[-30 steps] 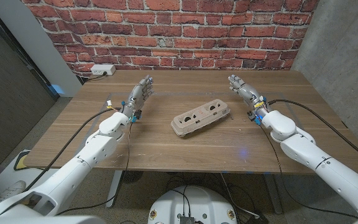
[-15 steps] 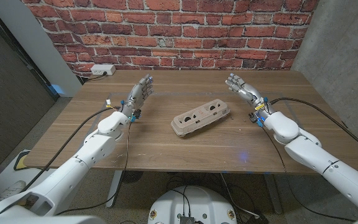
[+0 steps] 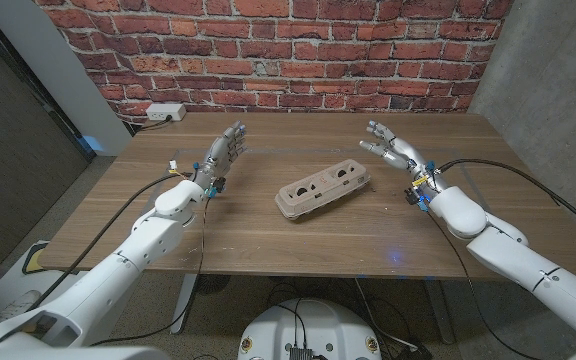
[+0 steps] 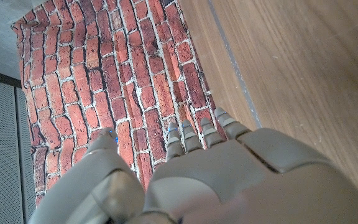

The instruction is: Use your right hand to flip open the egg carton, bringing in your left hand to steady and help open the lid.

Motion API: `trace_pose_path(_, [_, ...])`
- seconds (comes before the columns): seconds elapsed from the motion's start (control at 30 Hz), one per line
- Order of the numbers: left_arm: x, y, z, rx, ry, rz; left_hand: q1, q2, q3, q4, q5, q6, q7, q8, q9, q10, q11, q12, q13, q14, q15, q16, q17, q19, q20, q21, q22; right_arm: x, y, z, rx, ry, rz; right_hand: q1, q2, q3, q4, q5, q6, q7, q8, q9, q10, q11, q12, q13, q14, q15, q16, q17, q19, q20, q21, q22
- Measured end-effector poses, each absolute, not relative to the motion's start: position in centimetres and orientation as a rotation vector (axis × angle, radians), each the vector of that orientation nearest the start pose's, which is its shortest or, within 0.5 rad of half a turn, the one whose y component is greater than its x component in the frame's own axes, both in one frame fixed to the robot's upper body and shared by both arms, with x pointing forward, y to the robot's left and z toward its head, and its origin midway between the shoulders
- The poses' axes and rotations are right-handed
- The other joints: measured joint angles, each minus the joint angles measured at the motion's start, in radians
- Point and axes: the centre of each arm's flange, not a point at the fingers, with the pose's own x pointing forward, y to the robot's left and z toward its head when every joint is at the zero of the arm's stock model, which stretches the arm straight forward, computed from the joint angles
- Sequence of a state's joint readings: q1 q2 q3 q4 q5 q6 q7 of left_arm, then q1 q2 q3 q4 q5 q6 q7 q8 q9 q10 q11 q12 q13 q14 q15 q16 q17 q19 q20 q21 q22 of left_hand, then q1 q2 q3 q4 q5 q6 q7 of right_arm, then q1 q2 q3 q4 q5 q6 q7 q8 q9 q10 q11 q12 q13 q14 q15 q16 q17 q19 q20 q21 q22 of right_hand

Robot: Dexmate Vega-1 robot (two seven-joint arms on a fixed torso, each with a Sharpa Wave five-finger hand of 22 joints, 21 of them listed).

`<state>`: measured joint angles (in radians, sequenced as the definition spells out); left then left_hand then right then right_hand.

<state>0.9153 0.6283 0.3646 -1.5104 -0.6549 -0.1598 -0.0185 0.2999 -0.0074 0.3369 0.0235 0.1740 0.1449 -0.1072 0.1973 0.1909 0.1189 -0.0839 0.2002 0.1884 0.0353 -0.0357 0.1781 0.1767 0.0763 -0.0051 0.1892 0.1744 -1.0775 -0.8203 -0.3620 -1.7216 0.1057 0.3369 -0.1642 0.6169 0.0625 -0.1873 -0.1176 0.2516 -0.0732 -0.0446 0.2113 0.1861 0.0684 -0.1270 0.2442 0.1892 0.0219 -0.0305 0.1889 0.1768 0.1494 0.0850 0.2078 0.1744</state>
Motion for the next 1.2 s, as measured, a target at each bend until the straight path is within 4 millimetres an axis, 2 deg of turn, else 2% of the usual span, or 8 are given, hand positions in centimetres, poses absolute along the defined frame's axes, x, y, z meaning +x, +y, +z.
trace_pose_path(0.3, [61.9,28.4,-2.2,0.057,-0.538,-0.294,0.000,0.000,-0.002,-0.002,0.000,0.000,0.000,0.000,0.000,0.000,0.000,0.000,0.000,0.000,0.000,0.000,0.000,0.000,0.000,0.000,0.000,53.6,-26.5,-3.3,-0.767,-0.868,0.177,0.026,0.010,0.011,-0.011,0.000,0.007,-0.007,0.000,0.003,0.011,-0.004,0.004,0.000,0.005,-0.005,0.000,0.000,0.002,-0.037,0.000,0.000])
trace_pose_path(0.67, [61.6,28.3,-2.3,0.046,-0.546,-0.295,-0.009,0.009,-0.003,-0.003,0.000,0.000,0.000,0.000,0.000,0.000,0.000,0.000,0.000,0.000,0.000,0.000,0.000,0.000,0.000,0.000,0.000,52.5,-26.0,-3.7,-0.942,-0.950,0.159,0.057,0.013,0.021,-0.021,0.000,-0.012,-0.004,-0.008,0.003,0.017,-0.001,0.004,0.000,0.005,-0.005,0.000,0.000,0.007,-0.043,-0.005,0.000])
trace_pose_path(0.8, [61.4,28.3,-2.1,0.044,-0.551,-0.291,-0.009,0.009,-0.003,-0.003,0.000,0.000,0.000,0.000,0.000,0.004,-0.004,0.000,0.000,0.000,0.000,0.000,0.000,0.000,0.000,0.000,0.000,52.3,-25.8,-4.1,-1.021,-0.986,0.151,0.073,0.017,0.025,-0.025,0.000,-0.028,-0.010,-0.012,0.003,0.008,-0.011,-0.001,0.000,0.005,-0.005,0.000,0.000,0.007,-0.053,-0.008,0.000])
trace_pose_path(0.9, [61.3,28.3,-2.0,0.045,-0.553,-0.290,-0.009,0.009,-0.003,-0.003,0.000,0.000,0.000,0.000,0.000,0.004,-0.004,0.000,0.000,0.000,0.000,0.000,0.000,0.000,0.000,0.000,0.000,52.2,-25.7,-4.3,-1.048,-0.998,0.148,0.097,0.018,0.033,-0.033,0.000,-0.033,-0.030,-0.013,0.003,0.022,-0.054,-0.001,0.000,0.005,-0.005,0.000,0.000,0.002,-0.059,-0.008,0.000])
trace_pose_path(0.93, [61.3,28.3,-2.0,0.047,-0.553,-0.289,-0.009,0.009,-0.003,-0.003,0.000,0.000,0.000,0.000,0.000,0.004,-0.004,0.000,0.000,0.000,0.000,0.000,0.000,0.000,0.000,0.000,0.000,52.3,-25.7,-4.3,-1.050,-0.996,0.150,0.101,0.015,0.033,-0.033,-0.004,-0.035,-0.039,-0.013,0.002,0.027,-0.061,-0.001,0.000,0.005,-0.005,-0.001,0.000,0.004,-0.061,-0.009,0.000])
trace_pose_path(1.0, [61.4,28.3,-2.0,0.048,-0.552,-0.288,-0.009,0.009,-0.003,-0.003,0.000,0.000,0.000,0.000,0.000,0.004,-0.004,0.000,0.000,0.000,0.000,0.000,0.000,0.000,0.000,0.000,0.000,52.4,-25.7,-4.4,-1.054,-0.994,0.152,0.114,0.021,0.033,-0.033,-0.004,-0.041,-0.045,-0.013,0.002,0.027,-0.070,-0.001,0.000,0.005,-0.005,-0.004,0.000,0.002,-0.073,-0.012,0.000])
trace_pose_path(1.1, [61.1,28.3,-1.7,0.057,-0.556,-0.293,-0.009,0.009,-0.003,-0.003,0.000,0.000,0.000,0.000,0.000,0.004,-0.004,0.000,0.000,0.000,0.000,0.000,0.000,0.000,0.000,0.000,0.000,52.1,-25.3,-4.7,-1.150,-1.047,0.129,0.131,0.028,0.039,-0.039,-0.004,-0.047,-0.051,-0.013,0.002,0.026,-0.071,-0.001,0.000,0.005,-0.005,-0.008,0.000,-0.002,-0.077,-0.012,0.000])
trace_pose_path(1.2, [61.0,28.2,-1.7,0.060,-0.555,-0.294,-0.009,0.009,-0.003,-0.003,0.000,0.000,0.000,0.000,0.000,0.004,-0.004,0.000,0.000,0.000,0.000,0.000,0.000,0.000,0.000,0.000,0.000,52.1,-25.1,-5.1,-1.187,-1.065,0.120,0.142,0.034,0.051,-0.040,-0.004,-0.055,-0.043,-0.013,0.002,0.021,-0.076,-0.001,0.004,0.005,-0.005,-0.008,0.000,-0.006,-0.084,-0.012,0.000])
